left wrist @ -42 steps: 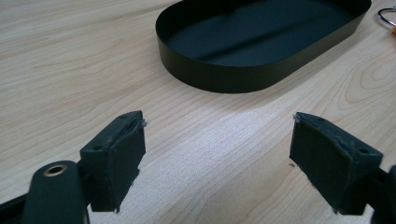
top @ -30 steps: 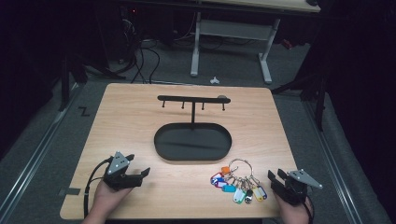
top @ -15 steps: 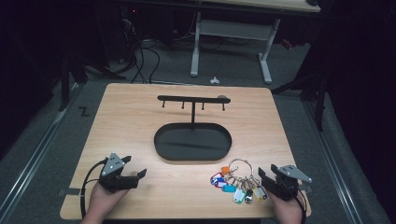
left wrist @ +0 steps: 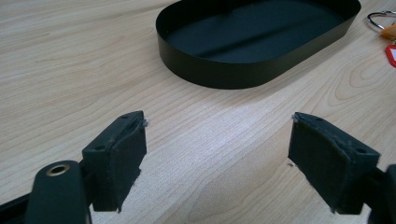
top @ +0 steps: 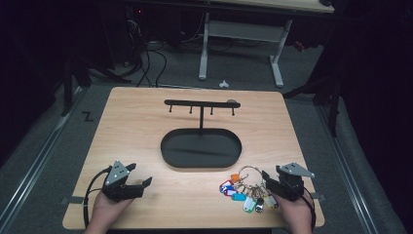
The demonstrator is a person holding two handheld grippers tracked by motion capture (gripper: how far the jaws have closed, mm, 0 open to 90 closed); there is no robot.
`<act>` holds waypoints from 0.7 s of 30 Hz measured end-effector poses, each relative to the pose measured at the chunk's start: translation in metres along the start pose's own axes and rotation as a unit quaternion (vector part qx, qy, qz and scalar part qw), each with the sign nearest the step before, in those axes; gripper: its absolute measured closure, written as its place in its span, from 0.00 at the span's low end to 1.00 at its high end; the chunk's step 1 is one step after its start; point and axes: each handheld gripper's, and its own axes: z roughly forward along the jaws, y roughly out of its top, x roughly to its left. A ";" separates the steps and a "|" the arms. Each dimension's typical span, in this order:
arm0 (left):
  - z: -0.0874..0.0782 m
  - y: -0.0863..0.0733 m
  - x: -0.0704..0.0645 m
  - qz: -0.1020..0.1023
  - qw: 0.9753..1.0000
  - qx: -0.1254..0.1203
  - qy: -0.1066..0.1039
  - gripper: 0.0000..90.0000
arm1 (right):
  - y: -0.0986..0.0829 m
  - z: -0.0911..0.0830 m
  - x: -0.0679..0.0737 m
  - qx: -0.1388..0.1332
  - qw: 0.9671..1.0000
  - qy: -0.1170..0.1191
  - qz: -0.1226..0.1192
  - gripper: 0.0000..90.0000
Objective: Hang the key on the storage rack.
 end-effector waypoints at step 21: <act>0.000 0.000 0.000 0.003 1.000 0.004 -0.005 0.22 | 0.029 0.007 -0.003 0.122 0.990 0.036 -0.053 0.45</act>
